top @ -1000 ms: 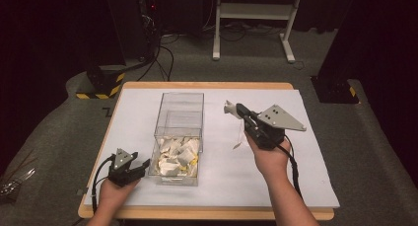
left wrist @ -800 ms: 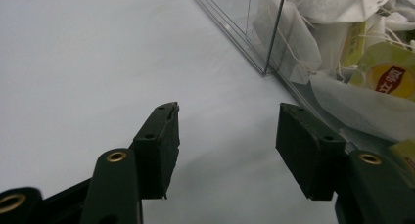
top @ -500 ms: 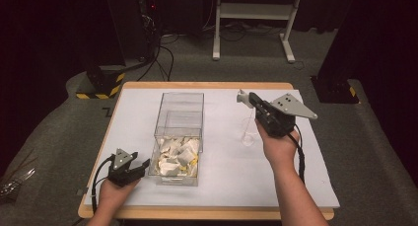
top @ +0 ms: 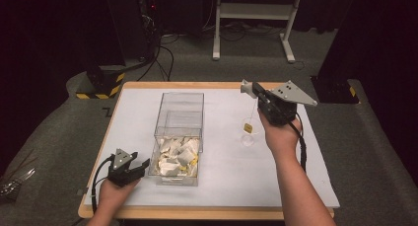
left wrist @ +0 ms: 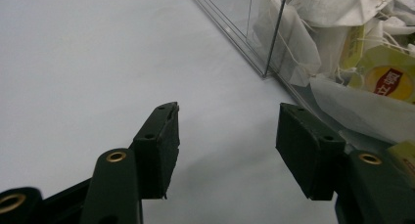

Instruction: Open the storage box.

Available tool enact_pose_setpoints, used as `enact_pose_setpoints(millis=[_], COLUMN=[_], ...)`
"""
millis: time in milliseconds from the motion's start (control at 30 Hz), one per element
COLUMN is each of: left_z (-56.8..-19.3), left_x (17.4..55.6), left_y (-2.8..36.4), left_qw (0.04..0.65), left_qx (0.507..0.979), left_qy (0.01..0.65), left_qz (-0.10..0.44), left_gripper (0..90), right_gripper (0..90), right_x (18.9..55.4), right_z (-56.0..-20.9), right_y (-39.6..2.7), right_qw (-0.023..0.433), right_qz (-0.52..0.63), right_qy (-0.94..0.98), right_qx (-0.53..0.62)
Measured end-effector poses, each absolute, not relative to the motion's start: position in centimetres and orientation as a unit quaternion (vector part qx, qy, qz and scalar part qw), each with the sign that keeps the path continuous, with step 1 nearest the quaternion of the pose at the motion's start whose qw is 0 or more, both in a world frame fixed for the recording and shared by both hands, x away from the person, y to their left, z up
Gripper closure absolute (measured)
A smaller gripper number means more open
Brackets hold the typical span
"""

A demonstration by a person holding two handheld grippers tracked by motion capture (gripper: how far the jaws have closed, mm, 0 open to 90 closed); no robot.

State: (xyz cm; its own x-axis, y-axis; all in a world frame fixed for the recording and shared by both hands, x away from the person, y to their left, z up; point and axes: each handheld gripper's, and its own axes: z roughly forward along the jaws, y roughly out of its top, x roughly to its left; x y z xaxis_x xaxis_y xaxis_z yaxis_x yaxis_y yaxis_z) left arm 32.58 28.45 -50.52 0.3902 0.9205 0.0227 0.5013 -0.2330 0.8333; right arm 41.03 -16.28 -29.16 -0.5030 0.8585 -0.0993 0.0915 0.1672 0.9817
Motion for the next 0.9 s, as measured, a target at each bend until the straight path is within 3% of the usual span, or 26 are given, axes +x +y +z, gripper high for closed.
enact_pose_setpoints(millis=[900], left_z=[-50.5], left_x=[32.5], left_y=[28.4], left_qw=[0.390], left_qx=[0.738], left_qy=[0.480], left_qz=[0.270], left_gripper=[41.9], right_gripper=[89.9], right_x=[43.8], right_z=[-29.8], right_y=[-16.8], right_qw=[0.360], right_qz=[0.524], right_qy=[0.675], right_qx=[0.374])
